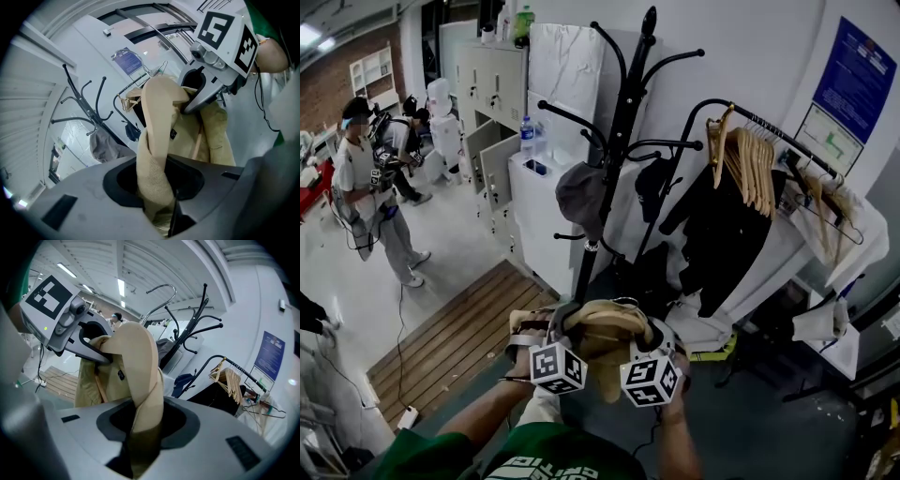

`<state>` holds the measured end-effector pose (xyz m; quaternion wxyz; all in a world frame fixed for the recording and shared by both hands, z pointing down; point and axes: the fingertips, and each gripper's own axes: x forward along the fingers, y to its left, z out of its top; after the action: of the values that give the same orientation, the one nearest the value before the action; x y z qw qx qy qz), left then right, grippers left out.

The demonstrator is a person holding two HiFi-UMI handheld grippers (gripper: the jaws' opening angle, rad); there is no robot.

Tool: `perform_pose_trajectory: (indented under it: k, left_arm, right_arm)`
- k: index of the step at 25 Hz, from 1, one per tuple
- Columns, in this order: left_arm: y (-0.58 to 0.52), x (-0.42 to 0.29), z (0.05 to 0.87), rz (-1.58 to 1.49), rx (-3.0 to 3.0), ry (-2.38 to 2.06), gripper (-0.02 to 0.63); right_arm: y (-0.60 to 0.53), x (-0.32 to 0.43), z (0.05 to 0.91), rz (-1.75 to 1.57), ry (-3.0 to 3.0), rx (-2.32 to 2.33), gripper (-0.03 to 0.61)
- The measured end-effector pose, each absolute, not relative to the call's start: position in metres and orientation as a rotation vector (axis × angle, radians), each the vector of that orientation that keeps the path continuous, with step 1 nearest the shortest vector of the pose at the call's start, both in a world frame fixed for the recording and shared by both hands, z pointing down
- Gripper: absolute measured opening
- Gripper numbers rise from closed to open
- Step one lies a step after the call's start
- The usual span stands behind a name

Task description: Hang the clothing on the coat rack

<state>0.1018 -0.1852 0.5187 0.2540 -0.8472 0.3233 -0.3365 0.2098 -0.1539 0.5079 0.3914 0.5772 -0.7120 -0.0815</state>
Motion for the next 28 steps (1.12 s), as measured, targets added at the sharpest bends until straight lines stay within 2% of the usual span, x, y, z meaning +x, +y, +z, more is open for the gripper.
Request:
perform_pose_trajectory:
  k: [28]
  left_arm:
    - [-0.296,0.109,0.504,-0.887,-2.324,0.869,0.109]
  right_arm:
    - [-0.263,0.216,0.491,-0.206,-1.785,1.479,0.127]
